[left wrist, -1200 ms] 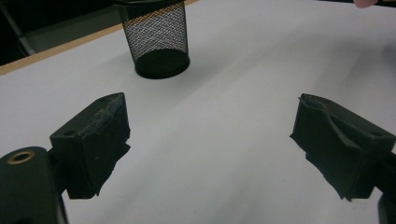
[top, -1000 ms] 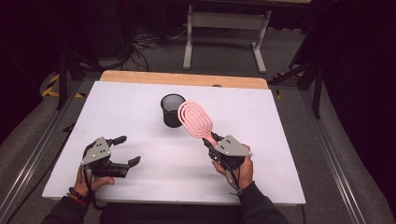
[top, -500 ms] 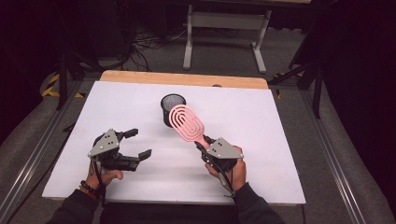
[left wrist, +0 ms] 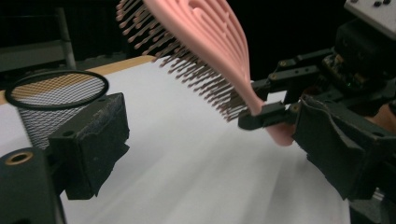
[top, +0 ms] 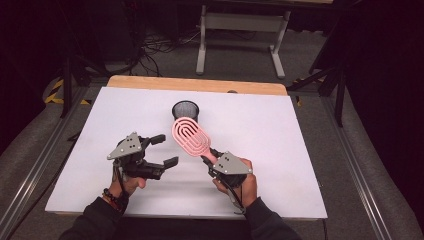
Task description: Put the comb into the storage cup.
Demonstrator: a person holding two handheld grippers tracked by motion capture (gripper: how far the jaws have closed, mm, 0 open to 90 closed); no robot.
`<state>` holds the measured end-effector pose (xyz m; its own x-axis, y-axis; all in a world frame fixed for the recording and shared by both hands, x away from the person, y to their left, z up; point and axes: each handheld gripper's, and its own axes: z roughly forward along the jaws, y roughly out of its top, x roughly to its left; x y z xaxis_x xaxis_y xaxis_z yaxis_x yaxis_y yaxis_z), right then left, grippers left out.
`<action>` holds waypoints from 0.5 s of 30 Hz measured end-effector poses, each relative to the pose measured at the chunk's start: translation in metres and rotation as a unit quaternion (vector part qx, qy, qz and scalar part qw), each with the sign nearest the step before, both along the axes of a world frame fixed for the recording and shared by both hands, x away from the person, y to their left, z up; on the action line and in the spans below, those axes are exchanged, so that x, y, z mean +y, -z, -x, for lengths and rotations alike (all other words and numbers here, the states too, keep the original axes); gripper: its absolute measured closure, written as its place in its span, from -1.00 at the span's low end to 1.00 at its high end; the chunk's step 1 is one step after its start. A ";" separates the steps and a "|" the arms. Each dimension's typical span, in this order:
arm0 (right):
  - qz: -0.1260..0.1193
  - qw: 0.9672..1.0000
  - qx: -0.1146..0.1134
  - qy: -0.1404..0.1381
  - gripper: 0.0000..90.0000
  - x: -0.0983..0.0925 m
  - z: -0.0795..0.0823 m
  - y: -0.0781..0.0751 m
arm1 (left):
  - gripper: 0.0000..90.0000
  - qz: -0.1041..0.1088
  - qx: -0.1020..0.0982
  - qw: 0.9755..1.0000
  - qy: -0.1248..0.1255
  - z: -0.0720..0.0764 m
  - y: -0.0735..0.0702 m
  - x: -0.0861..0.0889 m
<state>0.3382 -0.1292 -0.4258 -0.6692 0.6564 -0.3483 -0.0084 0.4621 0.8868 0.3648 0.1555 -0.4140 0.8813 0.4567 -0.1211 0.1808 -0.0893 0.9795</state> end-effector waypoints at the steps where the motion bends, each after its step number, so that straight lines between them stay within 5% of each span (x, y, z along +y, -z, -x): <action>1: -0.001 1.000 -0.001 -0.002 0.54 0.001 0.000 0.001 | -0.75 0.007 0.004 1.000 0.005 -0.001 0.000 -0.003; 10: 0.002 1.000 -0.007 -0.015 0.54 0.010 0.005 0.003 | -0.72 0.019 0.024 0.999 0.023 -0.004 0.003 -0.019; 15: 0.006 1.000 -0.007 -0.020 0.54 0.014 0.007 0.005 | -0.64 0.009 0.021 1.000 0.012 -0.001 0.004 -0.029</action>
